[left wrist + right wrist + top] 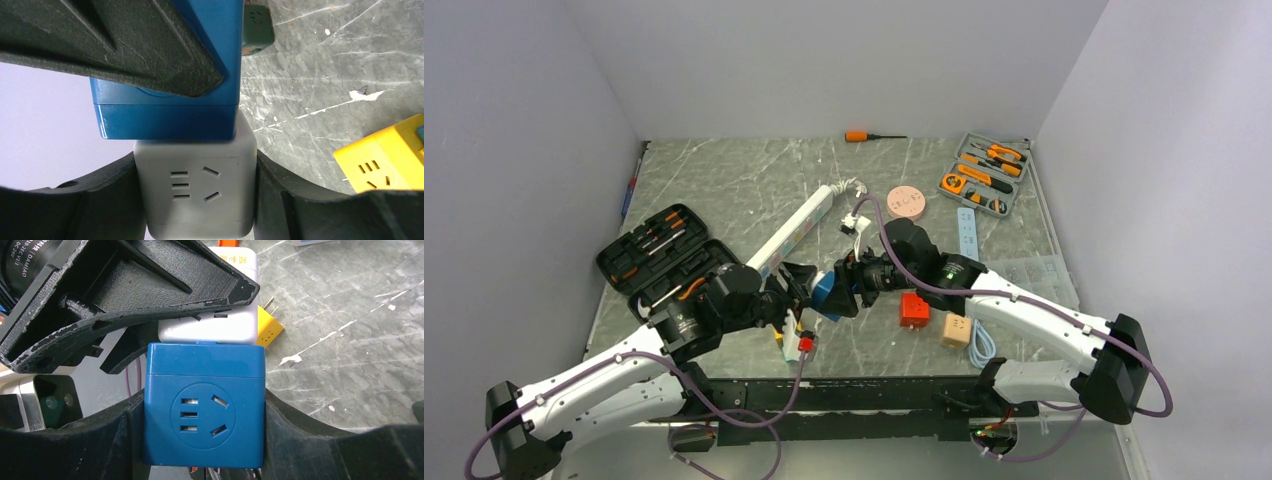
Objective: Pull the plug off the socket
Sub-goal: Remove the plug from the socket, then place the plug at the center of the board.
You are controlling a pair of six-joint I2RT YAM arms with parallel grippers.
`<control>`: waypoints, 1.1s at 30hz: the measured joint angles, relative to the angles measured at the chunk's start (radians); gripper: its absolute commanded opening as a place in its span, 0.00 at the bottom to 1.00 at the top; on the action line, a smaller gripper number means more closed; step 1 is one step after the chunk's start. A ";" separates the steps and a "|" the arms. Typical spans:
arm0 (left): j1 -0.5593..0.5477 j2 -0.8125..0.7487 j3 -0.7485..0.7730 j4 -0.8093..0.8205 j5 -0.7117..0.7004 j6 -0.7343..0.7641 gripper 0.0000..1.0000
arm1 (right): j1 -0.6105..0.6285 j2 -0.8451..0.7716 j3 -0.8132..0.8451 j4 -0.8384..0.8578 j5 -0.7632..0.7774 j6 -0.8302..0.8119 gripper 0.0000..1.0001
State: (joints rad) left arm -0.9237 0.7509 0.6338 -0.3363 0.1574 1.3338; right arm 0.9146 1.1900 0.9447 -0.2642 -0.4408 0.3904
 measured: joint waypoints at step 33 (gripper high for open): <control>0.113 0.034 -0.146 -0.053 -0.234 0.124 0.00 | -0.002 -0.289 -0.138 -0.349 0.148 0.006 0.00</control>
State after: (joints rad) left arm -0.8112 0.7845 0.4881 -0.3889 -0.0769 1.4578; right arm 0.9131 0.9009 0.8062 -0.6132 -0.2924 0.3969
